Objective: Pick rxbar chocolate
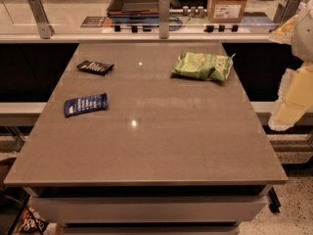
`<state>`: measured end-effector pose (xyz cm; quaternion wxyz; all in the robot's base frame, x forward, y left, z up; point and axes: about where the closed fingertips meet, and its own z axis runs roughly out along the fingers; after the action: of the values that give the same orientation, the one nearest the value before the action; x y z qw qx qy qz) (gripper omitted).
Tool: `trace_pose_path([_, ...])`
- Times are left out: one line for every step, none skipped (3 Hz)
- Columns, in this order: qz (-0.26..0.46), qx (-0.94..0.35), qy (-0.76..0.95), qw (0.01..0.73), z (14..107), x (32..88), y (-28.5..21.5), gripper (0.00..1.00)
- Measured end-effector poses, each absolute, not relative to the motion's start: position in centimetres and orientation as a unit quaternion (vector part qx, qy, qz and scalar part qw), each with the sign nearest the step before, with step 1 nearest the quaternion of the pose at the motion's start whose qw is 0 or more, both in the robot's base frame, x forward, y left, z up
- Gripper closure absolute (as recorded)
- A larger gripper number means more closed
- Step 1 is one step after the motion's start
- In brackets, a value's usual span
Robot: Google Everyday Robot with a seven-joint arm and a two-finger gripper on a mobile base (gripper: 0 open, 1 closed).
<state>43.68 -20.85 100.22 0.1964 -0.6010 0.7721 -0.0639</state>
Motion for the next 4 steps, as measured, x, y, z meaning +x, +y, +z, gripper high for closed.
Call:
trace_pose_path([-0.063, -0.601, 0.772, 0.197, 100.2, 43.7, -20.8, 0.0])
trace_pose_path([-0.058, -0.599, 0.772, 0.205, 100.3, 44.3, -20.5, 0.0])
trace_pose_path([-0.034, -0.59, 0.776, 0.219, 99.7, 45.8, -19.5, 0.0])
trace_pose_path([-0.004, -0.568, 0.785, 0.247, 98.8, 47.3, -18.5, 0.0])
